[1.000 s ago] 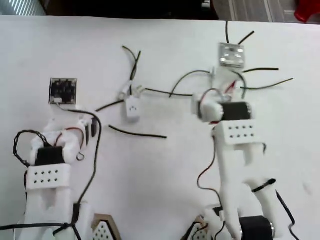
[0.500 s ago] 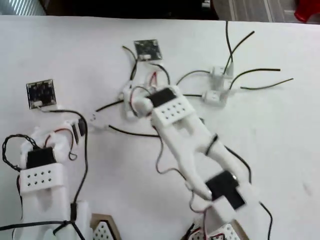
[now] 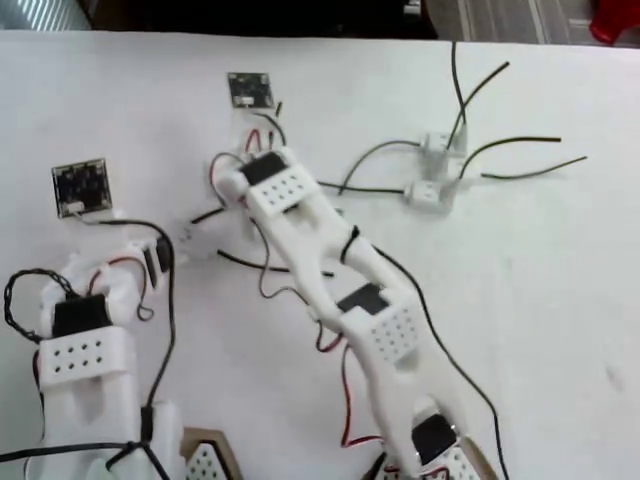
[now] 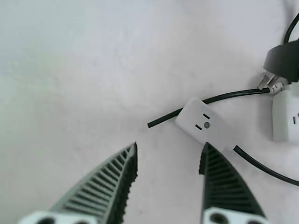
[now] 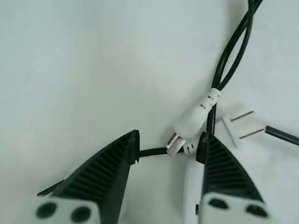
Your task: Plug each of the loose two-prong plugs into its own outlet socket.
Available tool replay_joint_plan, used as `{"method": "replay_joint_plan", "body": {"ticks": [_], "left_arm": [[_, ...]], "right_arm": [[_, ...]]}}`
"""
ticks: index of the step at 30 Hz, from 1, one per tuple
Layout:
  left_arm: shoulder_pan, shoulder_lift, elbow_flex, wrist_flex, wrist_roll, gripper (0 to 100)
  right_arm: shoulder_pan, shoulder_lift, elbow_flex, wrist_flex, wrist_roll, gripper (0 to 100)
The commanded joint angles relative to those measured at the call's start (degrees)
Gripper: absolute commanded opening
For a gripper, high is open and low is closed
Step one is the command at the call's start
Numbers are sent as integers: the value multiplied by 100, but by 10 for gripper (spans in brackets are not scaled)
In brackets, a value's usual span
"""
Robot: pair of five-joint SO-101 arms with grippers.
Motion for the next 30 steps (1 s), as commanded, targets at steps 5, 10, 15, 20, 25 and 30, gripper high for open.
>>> {"method": "replay_joint_plan", "body": {"ticks": [5, 10, 15, 20, 25, 30], "left_arm": [[-57, -92, -149, -26, 62, 225], [-57, -92, -149, -26, 62, 225], [-57, -92, -149, -26, 53, 225], [-57, -92, -149, -26, 44, 225], [-48, -101, -149, -26, 44, 225], [-48, -101, -149, -26, 44, 225]], "right_arm": [[22, 1007, -1934, 716, -290, 200], [31, 1648, -2831, 1033, -378, 200], [145, 2141, -3429, 1138, -378, 97], [356, 2440, -3727, 1147, -369, 78], [391, 2484, -3754, 1305, -343, 70], [374, 2281, -3921, 1455, -53, 22]]}}
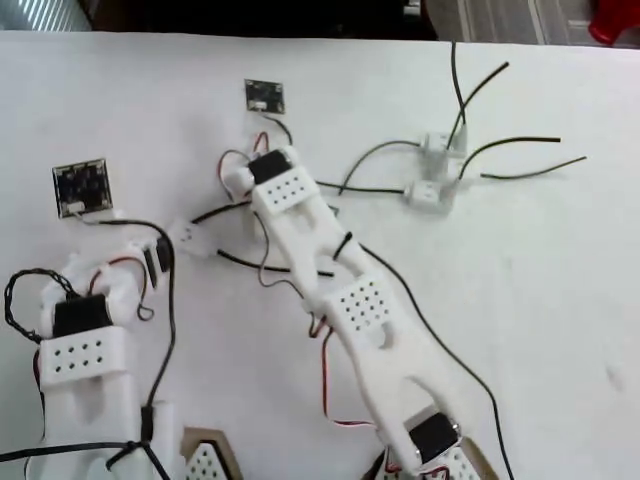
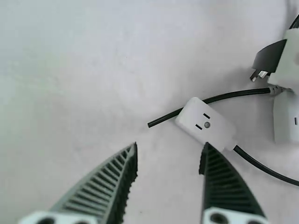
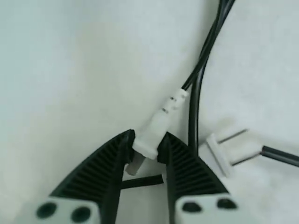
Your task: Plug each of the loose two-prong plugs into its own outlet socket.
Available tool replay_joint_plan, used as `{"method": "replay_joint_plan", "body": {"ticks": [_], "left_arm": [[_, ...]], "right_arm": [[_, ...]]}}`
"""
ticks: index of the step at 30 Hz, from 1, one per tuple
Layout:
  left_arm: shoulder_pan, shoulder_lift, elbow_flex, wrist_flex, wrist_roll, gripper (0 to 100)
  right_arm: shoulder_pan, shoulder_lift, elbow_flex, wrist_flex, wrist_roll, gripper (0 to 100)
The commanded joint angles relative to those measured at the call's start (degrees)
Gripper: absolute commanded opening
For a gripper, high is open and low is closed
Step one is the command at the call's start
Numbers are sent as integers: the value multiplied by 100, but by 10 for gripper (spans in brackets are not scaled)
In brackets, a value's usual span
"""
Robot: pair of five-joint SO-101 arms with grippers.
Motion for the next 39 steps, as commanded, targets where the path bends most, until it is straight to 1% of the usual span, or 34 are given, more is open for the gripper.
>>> {"method": "replay_joint_plan", "body": {"ticks": [1, 5, 10, 12, 16, 18, 21, 26, 30, 35, 39], "left_arm": [[-48, -110, -149, -26, 44, 225], [-48, -110, -149, -26, 53, 225], [-48, -110, -149, -26, 62, 225], [-48, -101, -149, -35, 62, 225], [-48, -101, 9, -334, 70, 225], [-48, -101, 62, -466, 70, 225], [-48, -92, 62, -475, 70, 225], [-57, -92, 62, -475, 70, 225], [-84, -84, 44, -501, 290, 225], [-66, -84, 44, -501, 299, 225], [-66, -84, 44, -492, 290, 225]], "right_arm": [[110, -356, -422, 277, 273, 18], [145, -611, -914, 866, 580, 16], [101, -813, -1679, 1965, 1125, 16], [92, -848, -1952, 2290, 1477, 16], [145, -804, -2470, 2923, 2382, 16], [207, -857, -2470, 3160, 2426, 16], [418, -910, -2453, 3160, 2303, 16], [593, -1068, -2418, 3213, 2418, 16], [602, -1780, -1495, 3222, 2646, 15], [734, -3310, 721, 3196, 2857, 16], [1086, -4426, 2321, 3187, 3358, 16]]}}
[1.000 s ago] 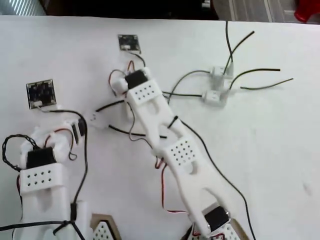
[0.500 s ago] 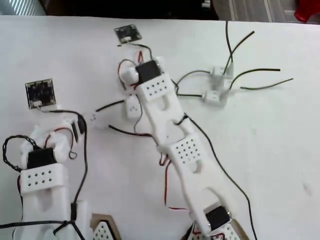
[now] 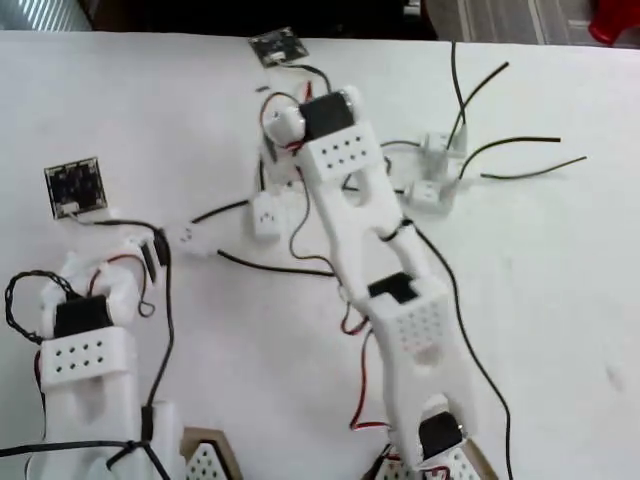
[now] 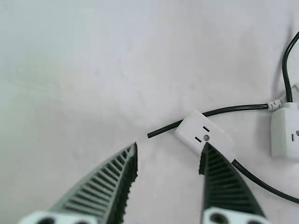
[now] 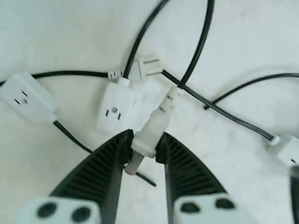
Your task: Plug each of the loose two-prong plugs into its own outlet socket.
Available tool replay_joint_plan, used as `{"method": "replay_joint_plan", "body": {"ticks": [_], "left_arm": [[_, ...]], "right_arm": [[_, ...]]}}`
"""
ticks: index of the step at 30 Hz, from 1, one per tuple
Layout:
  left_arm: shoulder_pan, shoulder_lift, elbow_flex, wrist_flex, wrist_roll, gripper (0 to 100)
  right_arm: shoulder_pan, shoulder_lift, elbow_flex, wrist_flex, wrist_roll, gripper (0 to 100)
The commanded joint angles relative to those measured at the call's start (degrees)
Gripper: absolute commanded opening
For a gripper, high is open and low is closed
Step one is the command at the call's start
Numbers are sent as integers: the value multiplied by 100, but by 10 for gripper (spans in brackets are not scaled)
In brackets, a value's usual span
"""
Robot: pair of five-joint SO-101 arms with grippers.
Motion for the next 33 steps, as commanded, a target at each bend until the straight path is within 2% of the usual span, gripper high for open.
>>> {"method": "replay_joint_plan", "body": {"ticks": [1, 10, 16, 19, 25, 33], "left_arm": [[-48, -84, -53, -114, 53, 225], [-40, -84, -53, -105, 53, 225], [-40, -84, -44, -105, 53, 225], [-40, -84, -35, -105, 53, 225], [-31, -84, -35, -105, 44, 225], [-31, -84, -35, -105, 44, 225]], "right_arm": [[409, -1332, 1345, 40, 431, 16], [1165, -2870, 4870, -198, 1477, 16], [1376, -3073, 6708, -1200, 1943, 21], [1358, -3073, 7332, -1648, 1996, 58], [1341, -2905, 7657, -1886, 1996, 91], [1376, -2097, 7147, -1868, 1934, 91]]}}
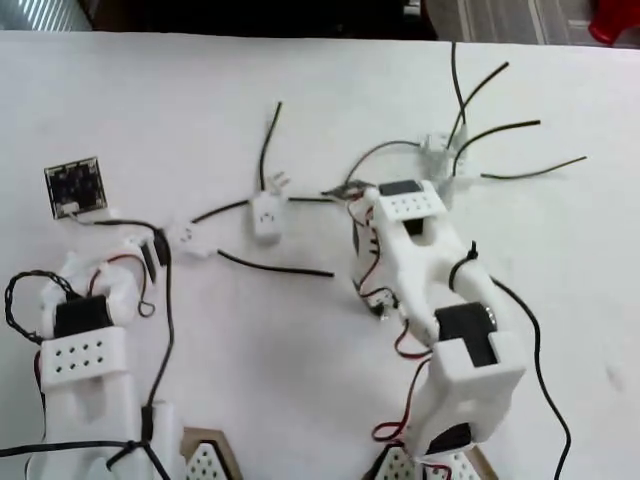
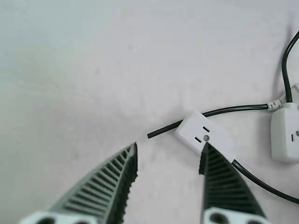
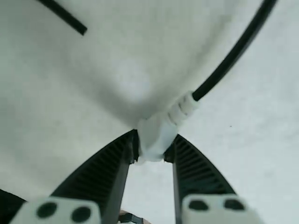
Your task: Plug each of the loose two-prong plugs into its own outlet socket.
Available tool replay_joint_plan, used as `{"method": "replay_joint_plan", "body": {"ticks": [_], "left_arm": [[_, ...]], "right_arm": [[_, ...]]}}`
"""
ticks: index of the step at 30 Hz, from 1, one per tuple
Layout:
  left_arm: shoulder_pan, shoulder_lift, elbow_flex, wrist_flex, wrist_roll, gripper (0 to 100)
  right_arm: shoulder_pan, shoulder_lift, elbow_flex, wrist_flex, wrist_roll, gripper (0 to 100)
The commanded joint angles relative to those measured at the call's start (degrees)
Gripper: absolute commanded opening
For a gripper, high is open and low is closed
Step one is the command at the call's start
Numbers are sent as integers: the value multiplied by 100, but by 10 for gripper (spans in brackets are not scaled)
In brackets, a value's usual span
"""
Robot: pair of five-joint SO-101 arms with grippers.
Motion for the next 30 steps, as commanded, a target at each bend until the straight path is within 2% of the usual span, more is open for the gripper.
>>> {"method": "replay_joint_plan", "body": {"ticks": [1, 7, 12, 24, 30], "left_arm": [[-31, -84, -35, -105, 44, 225], [-31, -84, -35, -105, 44, 225], [-31, -84, -35, -105, 44, 225], [-31, -84, -35, -97, 44, 225], [-31, -84, -35, -88, 44, 225]], "right_arm": [[66, 31, -387, -22, -79, 91], [4, 40, -484, -22, -387, 95], [48, 57, -484, 154, -396, 171], [13, 57, -818, 189, -1029, 166], [-224, 66, -800, 180, -1284, 166]]}}
